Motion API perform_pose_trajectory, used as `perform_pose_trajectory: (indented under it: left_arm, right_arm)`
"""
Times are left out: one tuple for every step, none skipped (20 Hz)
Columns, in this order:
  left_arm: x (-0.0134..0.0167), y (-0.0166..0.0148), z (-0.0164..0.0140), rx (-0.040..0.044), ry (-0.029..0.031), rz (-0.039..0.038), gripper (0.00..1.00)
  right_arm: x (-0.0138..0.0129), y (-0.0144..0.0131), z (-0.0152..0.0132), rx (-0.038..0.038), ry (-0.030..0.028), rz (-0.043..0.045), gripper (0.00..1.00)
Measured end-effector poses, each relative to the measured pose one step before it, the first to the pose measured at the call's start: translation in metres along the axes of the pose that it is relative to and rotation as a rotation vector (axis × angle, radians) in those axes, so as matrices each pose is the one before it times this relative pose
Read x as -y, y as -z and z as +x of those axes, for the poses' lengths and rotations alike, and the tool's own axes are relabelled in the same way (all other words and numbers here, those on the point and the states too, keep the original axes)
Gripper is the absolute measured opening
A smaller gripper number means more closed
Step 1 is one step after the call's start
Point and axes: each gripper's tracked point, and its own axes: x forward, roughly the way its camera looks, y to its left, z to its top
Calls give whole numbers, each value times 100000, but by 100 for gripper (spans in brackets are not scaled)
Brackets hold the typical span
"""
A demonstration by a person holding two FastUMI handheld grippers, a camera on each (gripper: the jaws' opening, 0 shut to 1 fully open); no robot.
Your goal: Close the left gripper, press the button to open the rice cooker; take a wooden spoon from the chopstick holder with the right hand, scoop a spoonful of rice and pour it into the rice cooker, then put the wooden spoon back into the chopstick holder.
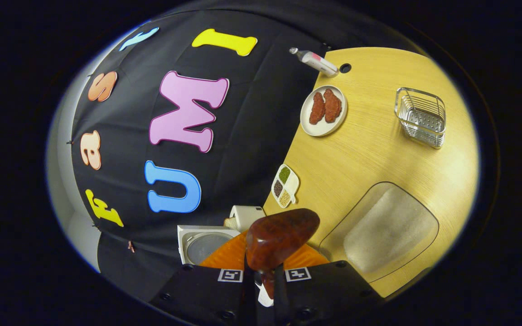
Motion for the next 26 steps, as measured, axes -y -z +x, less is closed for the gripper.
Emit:
perform_pose_trajectory:
  left_arm:
    - [-249, -168, 66, 433, -526, 200, 96]
    - [-270, -312, -99, 589, -456, 100, 96]
    - [-259, -294, -93, 517, -319, -18, 96]
    - [-280, -353, -14, 465, -462, -237, 96]
    - [-502, -186, 207, 324, -395, -292, 96]
    - [-447, -244, 45, 269, -512, -317, 96]
    - [-485, -191, 31, 415, -671, -273, 96]
    - [-471, -237, 71, 205, -786, -386, 96]
    - [-483, -132, 31, 88, -735, -516, 96]
    - [-486, -190, 78, -187, -707, -575, 96]
    - [-567, 100, 89, -363, -1153, -238, 96]
    - [-607, 104, -98, -418, -1571, 717, 96]
    - [-514, -3, -101, 258, -1353, 794, 96]
    - [-298, -119, -169, 113, -530, 342, 98]
    - [-76, 23, -90, -109, 0, -159, 95]
    - [-133, -38, -101, -110, 139, -444, 96]
    - [-35, 25, -94, -160, 102, -377, 96]
    - [-139, -83, -51, 13, -146, -213, 96]
    - [-190, -71, 114, -81, -337, -11, 96]
    - [-330, -188, 214, 218, -816, 99, 96]
    - [-272, -162, 59, 555, -799, -315, 96]
    - [-261, -372, 45, 578, -602, -777, 96]
    - [-224, -282, 26, 299, -362, -1031, 96]
    - [-282, -194, -3, 84, -305, -886, 96]
    - [-324, -54, 5, 141, -507, -631, 96]
    - [-177, -162, 7, 180, -413, -352, 96]
  right_arm:
    - [-928, 571, 591, -676, -1094, -432, 19]
    - [-932, 492, 470, -553, -964, -350, 19]
    - [-935, 499, 651, -629, -872, -507, 19]
    - [-909, 517, 542, -604, -836, -795, 19]
    - [-919, 500, 616, -482, -964, -945, 19]
    - [-864, 592, 656, -411, -744, -1124, 19]
    - [-774, 581, 757, -12, -502, -877, 19]
    - [-792, 593, 816, 184, -633, -1150, 19]
    - [-666, 681, 890, -493, -390, -1298, 19]
    - [-772, 675, 733, 331, -482, -2013, 19]
    - [-781, 622, 879, -1, -668, -3090, 19]
    - [-780, 929, 596, -126, -782, -3756, 19]
    - [-902, 853, 709, 87, -1438, -4362, 19]
    - [-704, 572, 709, 345, -638, -4454, 19]
    - [-397, 424, 767, 373, 238, -3867, 19]
    - [-444, 258, 798, 1219, 268, -3329, 19]
    - [-449, 131, 874, 1045, -125, -2841, 19]
    - [-708, 215, 678, 733, -776, -3252, 19]
    - [-758, 99, 696, 830, -1021, -3976, 19]
    - [-434, 231, 621, 901, -814, -4802, 19]
    - [-445, 246, 571, 897, -991, -5291, 18]
    - [-809, 425, 433, 325, -819, -5346, 19]
    - [-648, 565, 458, -414, -1108, -5433, 18]
    - [-612, 651, 378, -464, -1621, -5853, 19]
    - [-578, 580, 351, -594, -1516, -5868, 19]
    - [-472, 666, 199, -457, -1478, -5767, 19]
